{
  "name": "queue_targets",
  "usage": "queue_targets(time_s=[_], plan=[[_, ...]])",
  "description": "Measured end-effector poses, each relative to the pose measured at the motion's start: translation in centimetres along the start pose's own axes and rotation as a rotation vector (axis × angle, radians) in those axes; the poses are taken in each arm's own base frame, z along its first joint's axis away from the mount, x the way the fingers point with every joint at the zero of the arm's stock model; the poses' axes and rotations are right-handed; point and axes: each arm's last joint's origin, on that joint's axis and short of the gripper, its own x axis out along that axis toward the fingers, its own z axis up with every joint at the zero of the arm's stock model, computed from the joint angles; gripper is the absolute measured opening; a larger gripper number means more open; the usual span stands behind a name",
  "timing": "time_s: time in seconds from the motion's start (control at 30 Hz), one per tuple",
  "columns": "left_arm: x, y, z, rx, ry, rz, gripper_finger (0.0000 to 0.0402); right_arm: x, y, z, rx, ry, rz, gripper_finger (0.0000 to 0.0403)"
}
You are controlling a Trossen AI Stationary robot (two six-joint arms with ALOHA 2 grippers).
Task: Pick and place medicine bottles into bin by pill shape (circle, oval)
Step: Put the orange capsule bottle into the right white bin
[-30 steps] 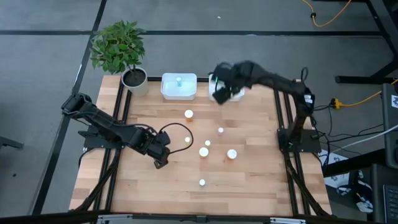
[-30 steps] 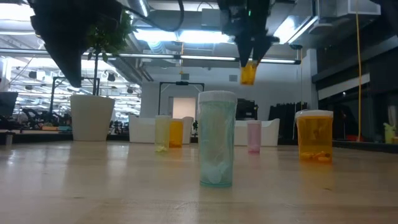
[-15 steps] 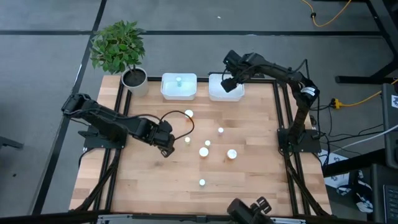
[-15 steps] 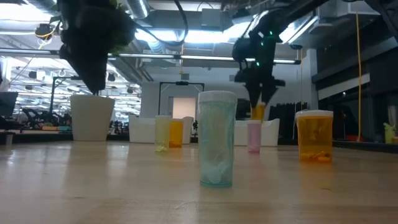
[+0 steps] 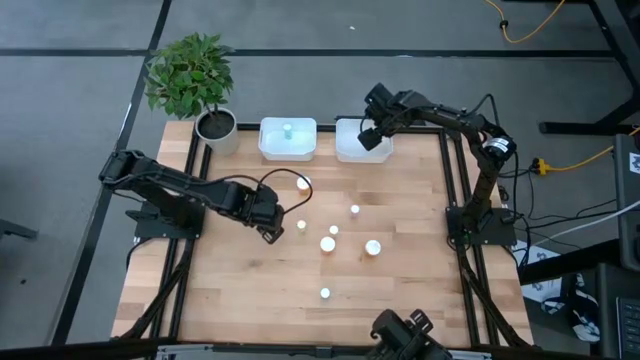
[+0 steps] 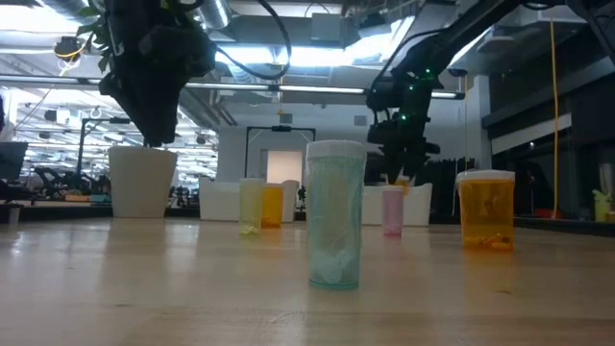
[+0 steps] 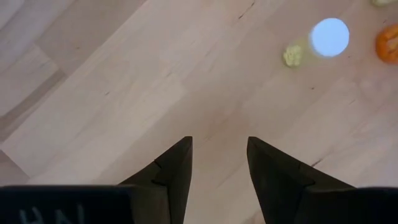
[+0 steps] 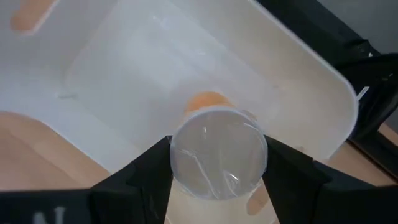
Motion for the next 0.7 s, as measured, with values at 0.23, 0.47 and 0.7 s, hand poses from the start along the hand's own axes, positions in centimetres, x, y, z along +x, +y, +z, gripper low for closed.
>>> queue_targets(time_s=[0.23, 0.47, 0.7], plan=[[0.00, 0.00, 0.00, -0.001, 0.000, 0.000, 0.0147, 0.04, 0.00, -0.27, -0.086, 0.026, 0.008, 0.0213], [0.00, -0.02, 0.02, -0.027, -0.004, -0.001, 0.0147, 0.22, 0.03, -0.59, -0.134, 0.065, 0.030, 0.0213], [0.00, -0.02, 0.02, -0.029, -0.005, 0.000, 0.0147, 0.43, 0.00, -0.58, -0.127, 0.070, 0.021, 0.0223]])
